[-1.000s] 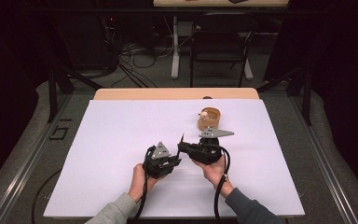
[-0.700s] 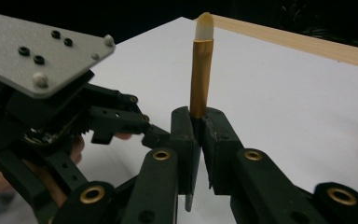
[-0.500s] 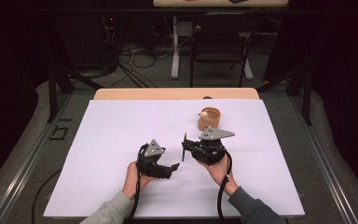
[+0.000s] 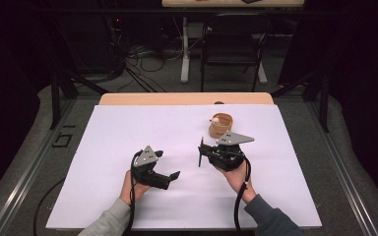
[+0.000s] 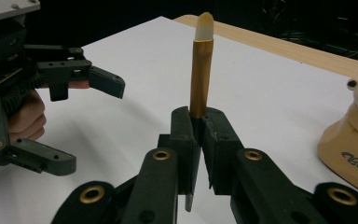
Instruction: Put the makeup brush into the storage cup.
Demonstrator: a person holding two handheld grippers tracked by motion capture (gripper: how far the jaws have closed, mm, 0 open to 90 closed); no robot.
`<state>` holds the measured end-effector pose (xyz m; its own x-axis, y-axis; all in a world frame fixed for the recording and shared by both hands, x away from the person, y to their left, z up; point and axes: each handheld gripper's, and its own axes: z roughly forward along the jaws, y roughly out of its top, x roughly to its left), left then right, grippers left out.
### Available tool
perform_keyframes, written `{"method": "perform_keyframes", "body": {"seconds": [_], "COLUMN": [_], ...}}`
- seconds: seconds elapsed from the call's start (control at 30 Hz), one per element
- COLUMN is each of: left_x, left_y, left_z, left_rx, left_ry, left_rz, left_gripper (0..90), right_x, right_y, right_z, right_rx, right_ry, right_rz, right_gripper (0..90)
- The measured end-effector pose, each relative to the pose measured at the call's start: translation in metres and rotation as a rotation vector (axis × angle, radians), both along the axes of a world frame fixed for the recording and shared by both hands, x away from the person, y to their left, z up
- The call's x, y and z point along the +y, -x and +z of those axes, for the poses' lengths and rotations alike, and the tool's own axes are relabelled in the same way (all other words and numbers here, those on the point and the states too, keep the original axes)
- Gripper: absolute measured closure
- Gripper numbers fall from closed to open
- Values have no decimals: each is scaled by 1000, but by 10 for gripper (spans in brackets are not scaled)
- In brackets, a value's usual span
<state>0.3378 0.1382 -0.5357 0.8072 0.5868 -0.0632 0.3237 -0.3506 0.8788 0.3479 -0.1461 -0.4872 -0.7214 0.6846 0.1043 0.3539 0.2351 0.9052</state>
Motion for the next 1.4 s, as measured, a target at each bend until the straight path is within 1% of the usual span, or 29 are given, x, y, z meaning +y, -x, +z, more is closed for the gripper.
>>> {"method": "perform_keyframes", "body": {"seconds": [0.07,0.13,0.2,0.27,0.43,0.47,0.5,0.7,0.83,0.93,0.97,1.0,1.03,1.07,1.13,1.17,1.3,1.33,1.4], "left_x": [2,4,5,6,11,12,13,18,22,25,26,26,27,28,29,29,31,32,32], "left_y": [0,1,1,1,1,1,2,4,6,6,6,6,7,6,7,7,5,5,4], "left_z": [-1,-2,-2,-2,-2,-2,-1,0,1,2,2,2,2,2,2,1,1,0,0], "left_rx": [-8,-13,-21,-23,-34,-32,-38,-54,-64,-65,-67,-66,-74,-74,-74,-77,-72,-71,-70], "left_ry": [-5,-5,-7,3,8,21,23,21,23,24,21,26,22,24,23,20,17,23,16], "left_rz": [0,-13,-15,-5,5,8,13,26,48,49,53,53,63,58,64,72,73,73,73], "left_gripper": [0,0,0,0,0,0,0,0,0,0,0,0,0,0,0,0,0,0,0], "right_x": [-2,-5,-8,-11,-20,-22,-23,-36,-43,-48,-49,-51,-52,-53,-55,-56,-60,-61,-63], "right_y": [-1,-1,-2,-3,-4,-4,-4,-7,-9,-9,-9,-10,-10,-11,-11,-12,-13,-13,-13], "right_z": [0,0,1,1,2,3,3,5,6,7,8,8,8,8,8,9,9,10,10], "right_rx": [-2,-5,-5,-3,-12,-14,-12,-22,-28,-29,-30,-34,-35,-39,-31,-35,-35,-35,-37], "right_ry": [6,5,7,6,6,8,5,5,2,-1,4,3,5,0,3,7,11,13,12], "right_rz": [-4,-9,-20,-26,-48,-53,-58,-88,-110,-123,-129,-129,-130,-133,-135,-136,-146,-149,-154], "right_gripper": [831,831,831,831,831,831,831,831,831,831,831,831,831,831,831,831,831,831,832]}}
